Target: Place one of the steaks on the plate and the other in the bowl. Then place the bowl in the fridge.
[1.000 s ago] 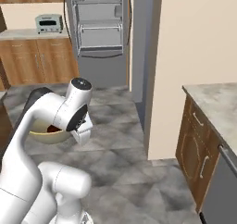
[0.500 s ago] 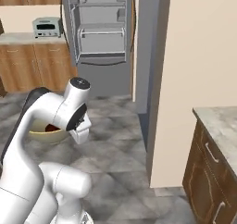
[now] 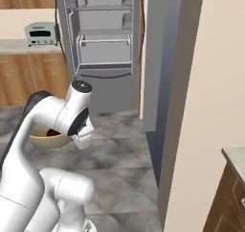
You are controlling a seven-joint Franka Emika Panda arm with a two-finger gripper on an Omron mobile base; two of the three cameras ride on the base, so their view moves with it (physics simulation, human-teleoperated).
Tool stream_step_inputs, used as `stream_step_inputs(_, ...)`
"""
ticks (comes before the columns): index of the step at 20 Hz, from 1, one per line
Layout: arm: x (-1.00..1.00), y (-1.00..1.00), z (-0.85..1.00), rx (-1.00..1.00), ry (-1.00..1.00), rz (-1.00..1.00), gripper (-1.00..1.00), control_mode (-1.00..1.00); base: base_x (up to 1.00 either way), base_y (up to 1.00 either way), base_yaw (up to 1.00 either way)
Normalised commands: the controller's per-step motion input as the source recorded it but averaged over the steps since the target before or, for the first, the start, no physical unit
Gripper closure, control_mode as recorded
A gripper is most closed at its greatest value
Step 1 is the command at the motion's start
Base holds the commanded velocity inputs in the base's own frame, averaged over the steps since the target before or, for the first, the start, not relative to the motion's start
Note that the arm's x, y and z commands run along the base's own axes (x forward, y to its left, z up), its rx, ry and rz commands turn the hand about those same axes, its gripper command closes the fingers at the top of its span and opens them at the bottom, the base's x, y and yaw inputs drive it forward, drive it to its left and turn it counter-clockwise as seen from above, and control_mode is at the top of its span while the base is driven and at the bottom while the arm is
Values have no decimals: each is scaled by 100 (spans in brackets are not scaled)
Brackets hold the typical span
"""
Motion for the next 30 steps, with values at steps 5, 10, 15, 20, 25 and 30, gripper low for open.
stream_step_inputs(5, 0, 0, 0, 0, 0, 0, 100, 100, 100, 13, 0)
stream_step_inputs(10, 0, 0, 0, 0, 0, 0, 100, 100, 100, 9, 0)
stream_step_inputs(15, 0, 0, 0, 0, 0, 0, 100, 100, 100, 2, 0)
stream_step_inputs(20, 0, 0, 0, 0, 0, 0, 100, 100, 100, 2, 0)
stream_step_inputs(25, 0, 0, 0, 0, 0, 0, 100, 100, 100, 4, 0)
stream_step_inputs(30, 0, 0, 0, 0, 0, 0, 100, 100, 100, 1, 0)
